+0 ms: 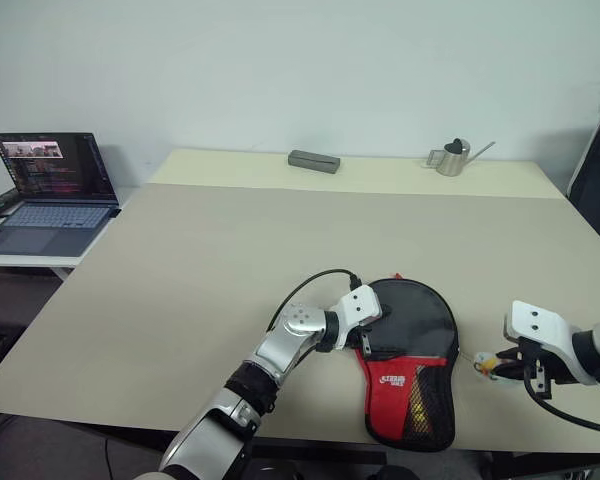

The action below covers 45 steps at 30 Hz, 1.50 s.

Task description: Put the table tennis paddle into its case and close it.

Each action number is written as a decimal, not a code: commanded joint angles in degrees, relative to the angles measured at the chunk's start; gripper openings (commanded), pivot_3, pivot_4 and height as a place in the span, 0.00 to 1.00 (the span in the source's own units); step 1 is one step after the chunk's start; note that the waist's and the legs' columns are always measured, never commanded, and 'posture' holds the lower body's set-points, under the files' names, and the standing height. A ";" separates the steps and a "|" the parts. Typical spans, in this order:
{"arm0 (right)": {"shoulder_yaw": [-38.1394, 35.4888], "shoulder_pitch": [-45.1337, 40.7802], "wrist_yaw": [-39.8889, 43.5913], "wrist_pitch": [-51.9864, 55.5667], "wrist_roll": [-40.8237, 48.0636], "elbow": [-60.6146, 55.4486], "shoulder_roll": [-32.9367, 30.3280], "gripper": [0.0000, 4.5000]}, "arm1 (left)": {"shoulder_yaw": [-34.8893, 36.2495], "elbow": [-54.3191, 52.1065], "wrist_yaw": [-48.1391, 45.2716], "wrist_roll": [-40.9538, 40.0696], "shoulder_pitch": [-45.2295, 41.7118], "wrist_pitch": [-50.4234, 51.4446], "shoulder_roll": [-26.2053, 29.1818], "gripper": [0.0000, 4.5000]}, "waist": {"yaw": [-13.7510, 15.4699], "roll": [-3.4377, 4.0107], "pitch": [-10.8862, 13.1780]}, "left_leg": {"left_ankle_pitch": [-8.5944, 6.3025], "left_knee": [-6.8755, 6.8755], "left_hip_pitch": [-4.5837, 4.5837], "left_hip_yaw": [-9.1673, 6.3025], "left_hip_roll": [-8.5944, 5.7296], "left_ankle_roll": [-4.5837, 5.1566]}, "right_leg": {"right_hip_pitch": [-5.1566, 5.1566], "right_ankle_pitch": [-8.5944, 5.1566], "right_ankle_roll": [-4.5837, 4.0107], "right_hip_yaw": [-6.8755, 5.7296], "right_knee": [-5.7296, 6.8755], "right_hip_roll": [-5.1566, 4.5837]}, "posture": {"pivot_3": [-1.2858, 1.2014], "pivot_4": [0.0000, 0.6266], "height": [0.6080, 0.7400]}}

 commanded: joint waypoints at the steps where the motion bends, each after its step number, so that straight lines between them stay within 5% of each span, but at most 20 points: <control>1: -3.53 3.45 3.67 -1.34 1.19 -3.80 -2.26 0.05 | -5.07 6.20 -0.72 5.64 3.10 3.61 1.27 1.00 | 0.52 0.00 0.00 | -0.02 0.01 0.00 0.02 0.00 0.00 | 0.00 0.00 0.00 0.01 -0.02 0.00 | 0.52 0.24 1.00; 19: 0.19 -0.16 -0.13 -2.40 -0.10 -1.17 -1.20 0.04 | -6.61 7.97 -0.62 6.87 2.31 1.83 0.42 1.00 | 0.88 -0.08 -0.05 | -0.07 0.02 0.01 0.05 0.05 0.02 | 0.10 0.00 -0.01 0.01 -0.17 0.01 | 0.52 0.24 1.00; 45: -5.96 18.80 5.55 -9.14 -1.87 -11.67 -4.14 0.04 | -8.07 11.74 -0.38 8.89 1.08 0.28 -1.47 1.00 | 2.40 -0.13 -0.23 | -0.43 0.41 -0.08 -0.17 -0.71 0.58 | 0.53 -0.23 0.52 -0.04 -0.48 -0.67 | 0.52 0.24 1.00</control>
